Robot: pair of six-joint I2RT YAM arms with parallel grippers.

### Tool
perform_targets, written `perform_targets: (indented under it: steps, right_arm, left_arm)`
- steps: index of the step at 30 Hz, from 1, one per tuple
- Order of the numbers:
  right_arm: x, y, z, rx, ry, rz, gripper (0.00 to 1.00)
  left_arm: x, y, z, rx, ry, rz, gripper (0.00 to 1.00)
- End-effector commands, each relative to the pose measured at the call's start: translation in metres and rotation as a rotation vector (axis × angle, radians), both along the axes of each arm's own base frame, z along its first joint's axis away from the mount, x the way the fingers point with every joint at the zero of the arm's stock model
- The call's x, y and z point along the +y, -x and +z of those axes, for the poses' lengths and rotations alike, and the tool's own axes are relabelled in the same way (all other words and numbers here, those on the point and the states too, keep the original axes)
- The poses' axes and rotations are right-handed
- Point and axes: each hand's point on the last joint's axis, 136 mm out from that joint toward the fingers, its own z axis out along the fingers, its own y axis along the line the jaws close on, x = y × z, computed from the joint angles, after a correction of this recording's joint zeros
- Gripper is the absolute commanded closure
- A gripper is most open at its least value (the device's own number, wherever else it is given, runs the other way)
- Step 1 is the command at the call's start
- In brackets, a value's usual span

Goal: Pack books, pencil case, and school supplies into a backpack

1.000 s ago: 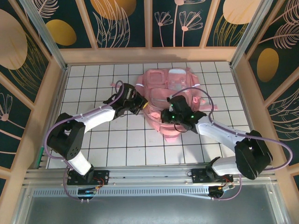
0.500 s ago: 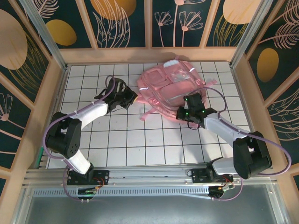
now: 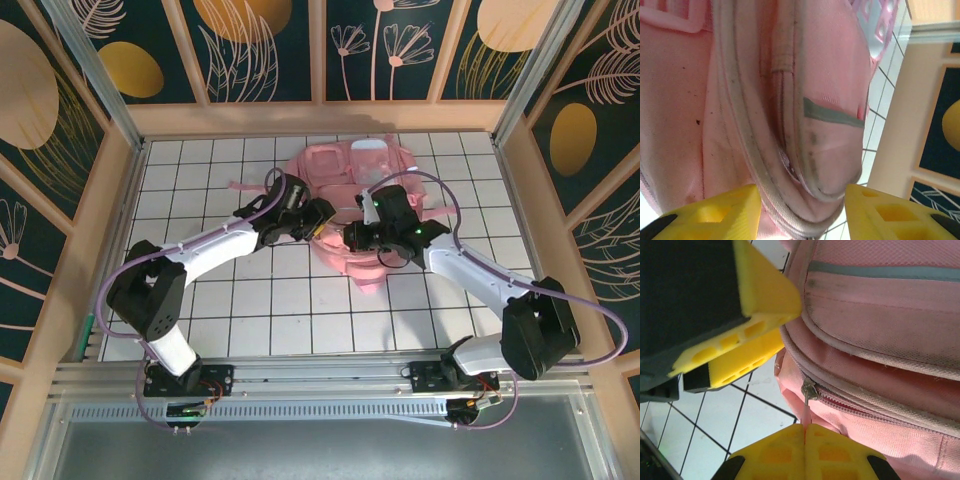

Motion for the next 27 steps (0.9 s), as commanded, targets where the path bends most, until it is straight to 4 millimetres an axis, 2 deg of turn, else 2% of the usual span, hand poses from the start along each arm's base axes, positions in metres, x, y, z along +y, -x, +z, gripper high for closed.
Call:
perform_targets:
  steps: [1, 5, 9, 11, 12, 13, 14, 18, 20, 23, 27]
  right_arm:
    - [0.020, 0.005, 0.021, -0.036, -0.064, 0.089, 1.00]
    - [0.026, 0.010, 0.018, -0.033, -0.064, 0.105, 1.00]
    - [0.029, 0.011, 0.017, -0.031, -0.065, 0.107, 1.00]
    - [0.030, 0.012, 0.015, -0.028, -0.057, 0.108, 1.00]
    - [0.029, 0.012, 0.011, -0.024, -0.041, 0.098, 1.00]
    - [0.026, 0.012, 0.006, -0.016, -0.020, 0.085, 1.00]
    - [0.022, 0.012, 0.000, -0.009, 0.003, 0.073, 1.00]
    - [0.000, 0.017, -0.035, 0.017, 0.118, 0.030, 1.00]
    - [-0.004, 0.020, -0.048, 0.032, 0.142, 0.033, 1.00]
    - [0.001, 0.023, -0.057, 0.064, 0.122, 0.048, 1.00]
    - [0.008, 0.022, -0.065, 0.086, 0.104, 0.059, 0.93]
  left_arm:
    - [0.013, -0.005, -0.011, 0.032, 0.009, 0.111, 0.54]
    - [0.010, -0.004, -0.011, 0.036, 0.004, 0.110, 0.55]
    - [0.010, 0.003, -0.026, 0.059, -0.007, 0.135, 0.62]
    - [0.012, 0.003, -0.034, 0.061, 0.009, 0.155, 0.78]
    - [0.013, 0.003, -0.036, 0.061, 0.003, 0.164, 0.91]
    - [0.014, 0.002, -0.035, 0.050, -0.006, 0.160, 1.00]
    - [0.013, 0.001, -0.045, 0.066, -0.030, 0.154, 1.00]
    - [0.007, -0.003, -0.036, 0.034, -0.026, 0.118, 1.00]
    - [0.006, -0.004, -0.031, 0.028, -0.030, 0.113, 1.00]
    - [0.005, -0.001, -0.028, 0.037, -0.023, 0.102, 1.00]
    - [0.004, 0.003, -0.029, 0.051, -0.003, 0.099, 1.00]
